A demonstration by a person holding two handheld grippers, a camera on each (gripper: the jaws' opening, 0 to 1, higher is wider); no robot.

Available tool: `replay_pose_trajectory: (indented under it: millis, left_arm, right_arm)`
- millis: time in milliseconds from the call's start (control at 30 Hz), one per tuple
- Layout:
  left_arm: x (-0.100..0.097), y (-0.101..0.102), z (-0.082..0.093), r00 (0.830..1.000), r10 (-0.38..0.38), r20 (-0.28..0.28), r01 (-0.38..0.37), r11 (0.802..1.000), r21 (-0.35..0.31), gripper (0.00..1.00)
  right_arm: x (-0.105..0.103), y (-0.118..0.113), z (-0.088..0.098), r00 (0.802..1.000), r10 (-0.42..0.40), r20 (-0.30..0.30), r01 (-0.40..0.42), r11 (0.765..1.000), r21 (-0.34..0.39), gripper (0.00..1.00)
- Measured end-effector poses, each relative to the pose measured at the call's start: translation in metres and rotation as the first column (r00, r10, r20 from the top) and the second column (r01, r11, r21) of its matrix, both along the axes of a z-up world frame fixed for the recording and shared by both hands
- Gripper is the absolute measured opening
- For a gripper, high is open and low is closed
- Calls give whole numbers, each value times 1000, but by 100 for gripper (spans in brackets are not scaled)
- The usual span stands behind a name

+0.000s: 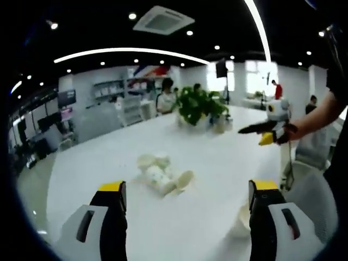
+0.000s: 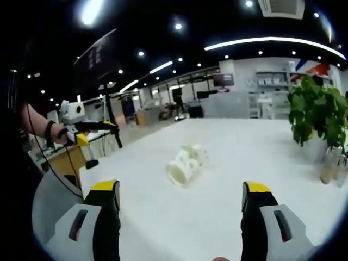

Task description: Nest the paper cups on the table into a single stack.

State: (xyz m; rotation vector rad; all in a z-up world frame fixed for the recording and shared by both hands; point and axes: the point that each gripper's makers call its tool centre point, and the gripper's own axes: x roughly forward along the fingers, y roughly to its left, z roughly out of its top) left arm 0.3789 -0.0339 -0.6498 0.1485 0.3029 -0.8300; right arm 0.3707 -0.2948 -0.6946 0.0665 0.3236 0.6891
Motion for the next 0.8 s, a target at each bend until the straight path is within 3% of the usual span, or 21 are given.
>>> replay_pose_trajectory:
  millis: [367,800]
  left_arm:
    - [2,16,-2,999,48,-5,-48,998,-33,99]
    - [10,25,-24,996,75,-52,-77,997,-30,99]
  right_arm:
    - [9,11,1,999,37,4,-37,999,-38,92]
    - [50,33,-10,995,95,37,-87,982,-166,89]
